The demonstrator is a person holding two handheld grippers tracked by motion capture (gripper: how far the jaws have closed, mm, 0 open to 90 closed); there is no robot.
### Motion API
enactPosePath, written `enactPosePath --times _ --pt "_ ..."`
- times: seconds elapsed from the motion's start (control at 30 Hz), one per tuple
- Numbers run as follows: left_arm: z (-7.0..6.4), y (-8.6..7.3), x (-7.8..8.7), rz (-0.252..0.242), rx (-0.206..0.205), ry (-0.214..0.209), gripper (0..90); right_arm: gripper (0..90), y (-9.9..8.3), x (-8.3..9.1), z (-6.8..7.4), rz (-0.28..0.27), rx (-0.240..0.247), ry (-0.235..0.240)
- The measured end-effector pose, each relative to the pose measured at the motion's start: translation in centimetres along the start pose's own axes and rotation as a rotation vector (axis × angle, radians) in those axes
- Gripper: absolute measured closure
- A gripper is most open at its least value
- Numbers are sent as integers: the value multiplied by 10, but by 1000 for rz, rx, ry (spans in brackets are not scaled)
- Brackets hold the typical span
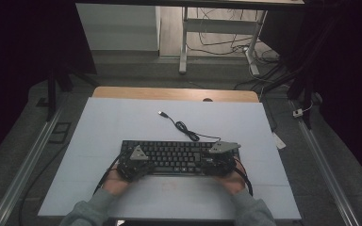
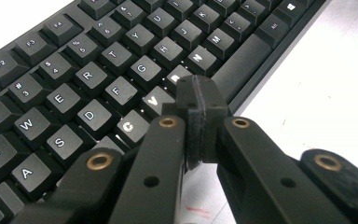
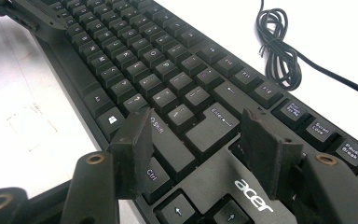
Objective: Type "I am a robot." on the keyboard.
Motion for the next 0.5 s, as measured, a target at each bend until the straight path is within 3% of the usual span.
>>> enactPosePath --times 0.33,0.5 --pt "1 -1 -2 5 6 0 883 438 0 0 0 2 2 0" --pt "4 2 6 -42 21 15 883 438 0 0 0 -1 0 0"
Point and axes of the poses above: each handheld gripper's, and its own axes: x roughly backward along the jaws, y roughly out of its top, z roughly to its left, the point moved 4 cm from there along -x, roughly forward along the jaws, and after that the axes turned 6 degrees about -z, right-handed, at the moved point
